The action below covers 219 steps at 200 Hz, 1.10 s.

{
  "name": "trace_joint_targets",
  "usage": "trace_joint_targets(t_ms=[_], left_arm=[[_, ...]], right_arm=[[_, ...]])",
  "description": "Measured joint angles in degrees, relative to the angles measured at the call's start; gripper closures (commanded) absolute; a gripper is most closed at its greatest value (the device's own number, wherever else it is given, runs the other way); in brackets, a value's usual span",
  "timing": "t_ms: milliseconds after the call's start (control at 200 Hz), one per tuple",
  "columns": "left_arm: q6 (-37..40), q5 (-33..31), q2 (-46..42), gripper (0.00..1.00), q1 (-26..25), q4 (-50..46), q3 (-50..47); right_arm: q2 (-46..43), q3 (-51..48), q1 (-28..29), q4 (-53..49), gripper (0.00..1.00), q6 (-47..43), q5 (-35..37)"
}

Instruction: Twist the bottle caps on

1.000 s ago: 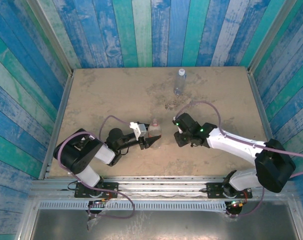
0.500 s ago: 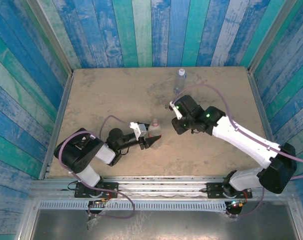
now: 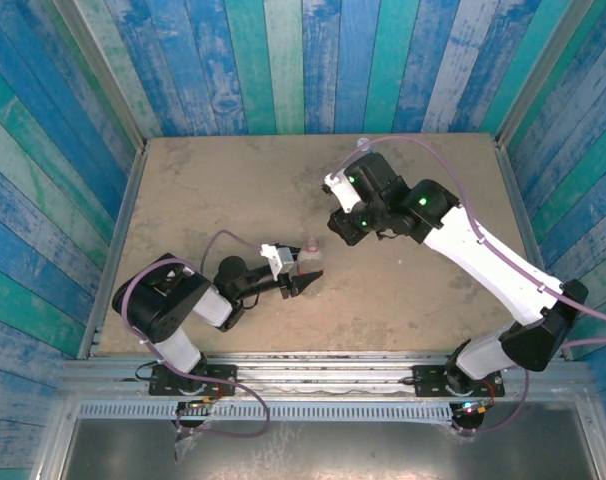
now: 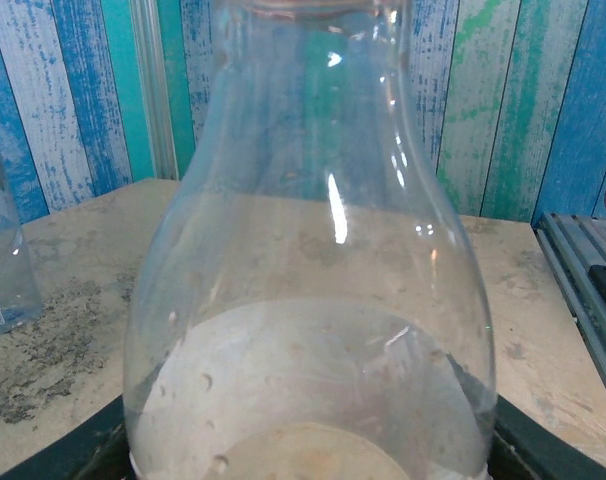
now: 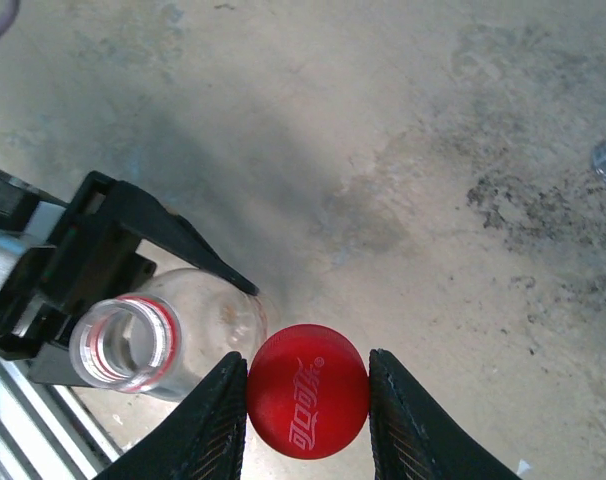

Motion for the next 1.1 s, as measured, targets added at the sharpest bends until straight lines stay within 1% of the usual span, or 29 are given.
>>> trace_joint_targets(t_ms=[245,521,1097], left_arm=[[0.0,0.2,0.31,0.38,0.0,0.02,0.35],[0.0,0.33,0.59,0.37,0.0,0.07,0.57],[-0.02,0.35,0.68,0.38,0.0,0.07,0.66]], right_arm=[[3.98,5.35,3.06,-3.45,0.64,-1.97,-1.2],[6.38,7.37,6.38,-6.12,0.64,-3.61,-1.09],[8.37,9.05,7.19,-8.22,0.66,-4.24,-0.42]])
